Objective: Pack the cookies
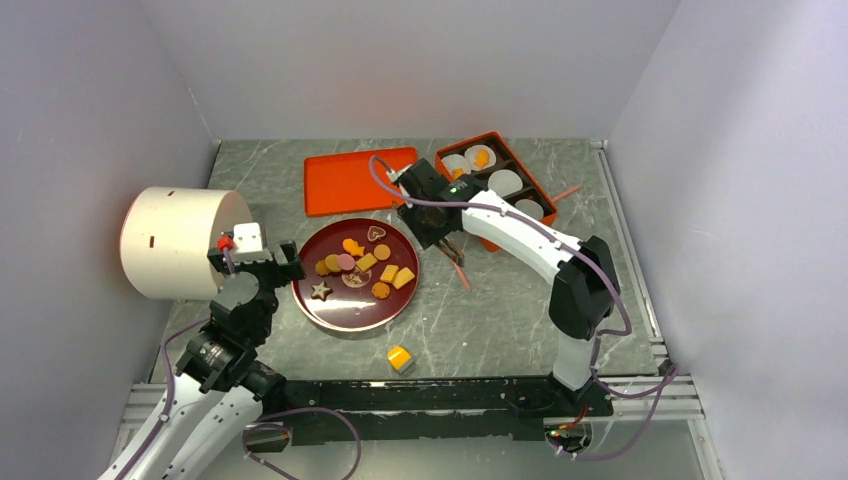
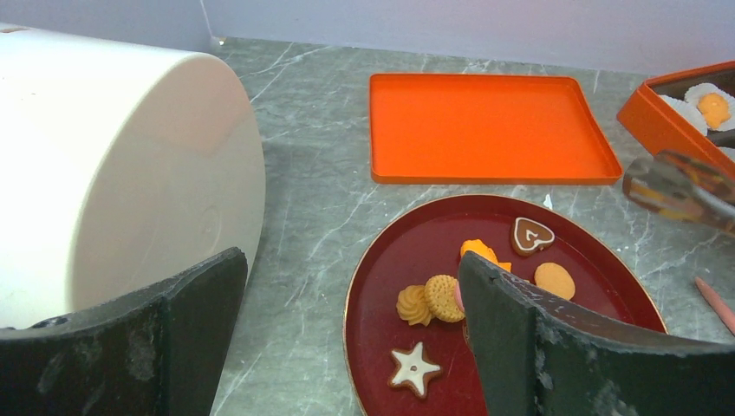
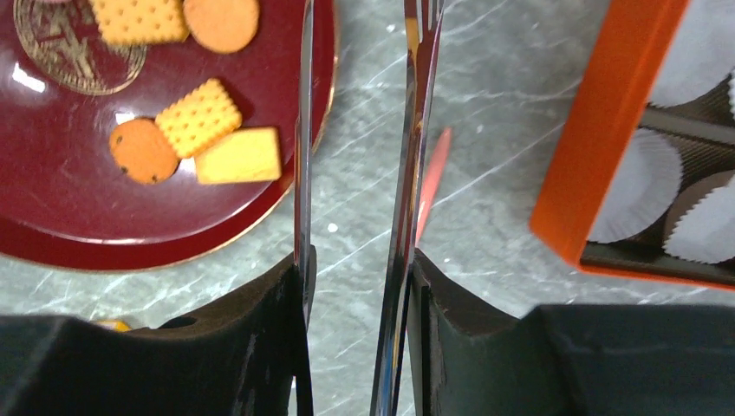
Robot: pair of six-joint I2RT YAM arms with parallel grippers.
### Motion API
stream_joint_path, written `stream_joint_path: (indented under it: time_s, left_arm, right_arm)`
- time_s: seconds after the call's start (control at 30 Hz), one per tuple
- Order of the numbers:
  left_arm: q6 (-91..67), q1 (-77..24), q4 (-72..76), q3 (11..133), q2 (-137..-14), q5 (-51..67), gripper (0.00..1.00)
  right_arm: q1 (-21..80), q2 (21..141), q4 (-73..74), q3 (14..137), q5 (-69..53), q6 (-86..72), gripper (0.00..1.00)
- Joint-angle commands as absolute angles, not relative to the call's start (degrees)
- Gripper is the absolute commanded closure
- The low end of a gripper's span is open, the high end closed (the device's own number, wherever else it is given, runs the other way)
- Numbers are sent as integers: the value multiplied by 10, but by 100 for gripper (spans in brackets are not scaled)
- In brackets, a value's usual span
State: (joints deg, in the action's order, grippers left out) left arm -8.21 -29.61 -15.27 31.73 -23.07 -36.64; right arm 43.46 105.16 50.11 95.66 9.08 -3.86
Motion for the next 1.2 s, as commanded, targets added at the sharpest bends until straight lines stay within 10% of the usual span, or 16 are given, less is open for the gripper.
stream_joint_path:
  time_s: [0.0,1.17]
  left_arm:
    - [-76,-296,-134,316,-231,-357,3]
    - [-75,-296,-133,316,-226,-358,4]
  right_arm:
    - [462,1023,516,939,94,-67,56]
    - [542,1164,571,1014,128,-28,49]
